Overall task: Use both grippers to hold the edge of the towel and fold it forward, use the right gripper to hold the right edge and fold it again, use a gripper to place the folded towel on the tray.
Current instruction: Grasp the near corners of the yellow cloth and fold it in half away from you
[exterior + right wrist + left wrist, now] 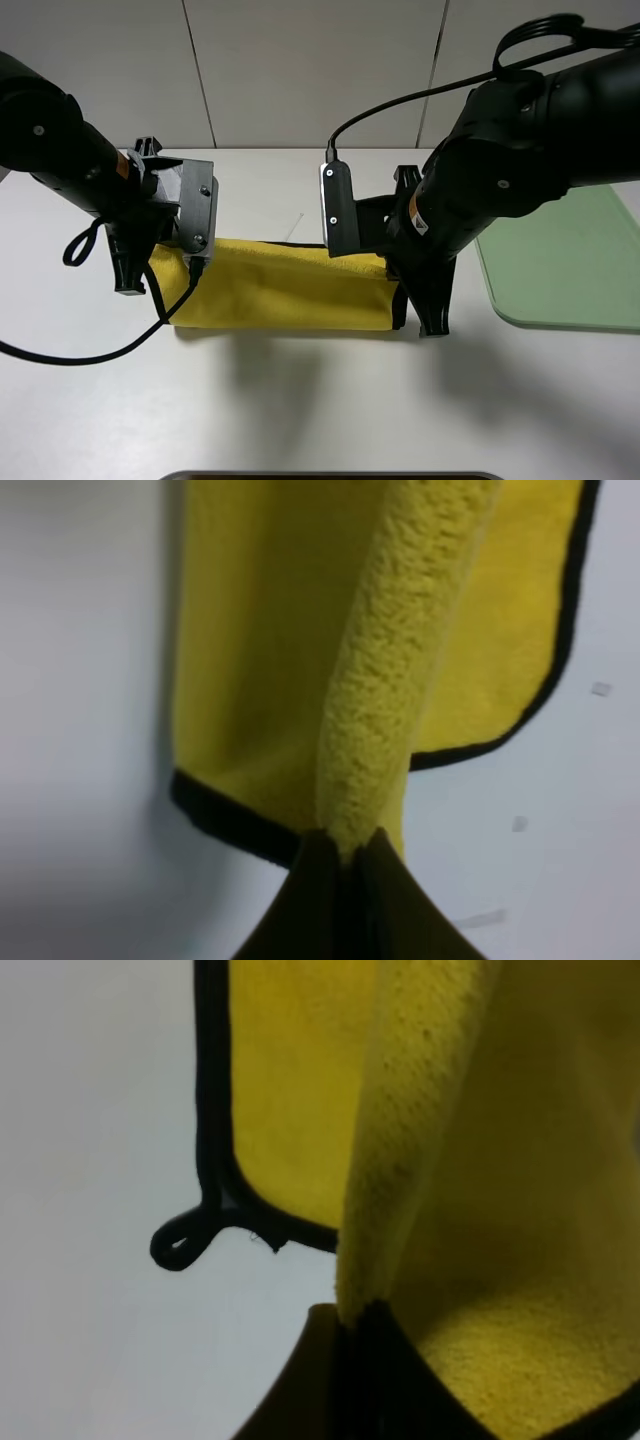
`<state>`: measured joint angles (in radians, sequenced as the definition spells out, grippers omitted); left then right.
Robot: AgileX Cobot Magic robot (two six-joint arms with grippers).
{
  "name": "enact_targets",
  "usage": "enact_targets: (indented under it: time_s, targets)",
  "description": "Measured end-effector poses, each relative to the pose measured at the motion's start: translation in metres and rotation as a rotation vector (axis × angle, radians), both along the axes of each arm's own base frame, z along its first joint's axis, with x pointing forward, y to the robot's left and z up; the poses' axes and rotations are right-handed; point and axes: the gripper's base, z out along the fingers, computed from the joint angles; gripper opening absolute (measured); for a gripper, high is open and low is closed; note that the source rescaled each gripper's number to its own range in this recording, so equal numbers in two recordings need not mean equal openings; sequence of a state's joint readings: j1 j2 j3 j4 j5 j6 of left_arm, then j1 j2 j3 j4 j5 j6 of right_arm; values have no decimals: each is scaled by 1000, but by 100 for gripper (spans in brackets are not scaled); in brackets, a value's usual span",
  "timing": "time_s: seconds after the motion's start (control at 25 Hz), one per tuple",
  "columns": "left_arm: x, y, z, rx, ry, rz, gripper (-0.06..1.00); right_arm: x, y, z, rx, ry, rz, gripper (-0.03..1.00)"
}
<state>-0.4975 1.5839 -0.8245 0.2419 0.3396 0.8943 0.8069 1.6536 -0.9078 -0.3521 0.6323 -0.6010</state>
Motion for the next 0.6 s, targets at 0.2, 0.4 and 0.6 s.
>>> enact_targets:
  time_s: [0.2, 0.4, 0.6]
  targets:
    - [7, -2, -8, -21, -18, -1, 0, 24, -8, -1, 26, -16, -82, 0]
    - [14, -7, -23, -32, -23, -17, 0, 31, -9, -10, 25, -2, -98, 0]
    - [19, -11, -37, -47, -28, -30, 0, 32, -8, -18, 14, 12, -97, 0]
